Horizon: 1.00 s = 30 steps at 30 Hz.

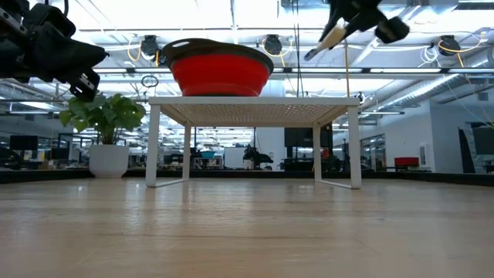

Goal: Pick & Place Fruit
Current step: Put the yellow knife on of the shelf

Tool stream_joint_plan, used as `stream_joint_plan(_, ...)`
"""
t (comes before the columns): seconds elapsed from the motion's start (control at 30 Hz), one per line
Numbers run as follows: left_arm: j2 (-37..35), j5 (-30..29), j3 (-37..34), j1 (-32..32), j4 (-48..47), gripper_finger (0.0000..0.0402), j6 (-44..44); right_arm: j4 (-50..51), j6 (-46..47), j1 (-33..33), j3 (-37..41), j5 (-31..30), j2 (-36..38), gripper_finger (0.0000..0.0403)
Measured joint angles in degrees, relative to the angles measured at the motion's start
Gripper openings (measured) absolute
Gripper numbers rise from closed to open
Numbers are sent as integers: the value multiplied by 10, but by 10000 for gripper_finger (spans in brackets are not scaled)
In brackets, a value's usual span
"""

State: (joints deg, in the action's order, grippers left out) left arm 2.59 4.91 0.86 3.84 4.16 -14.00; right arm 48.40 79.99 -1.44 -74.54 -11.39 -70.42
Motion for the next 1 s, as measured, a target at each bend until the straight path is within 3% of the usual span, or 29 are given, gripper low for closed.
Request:
stream_joint_plan(0.4, 0, 0, 0, 0, 0, 19, 0, -39, -50, 79, 0, 71, -71, 52)
stream_joint_plan(1.0, 0, 0, 0, 0, 0, 19, 6, -60, -57, 89, 0, 86, -136, 52)
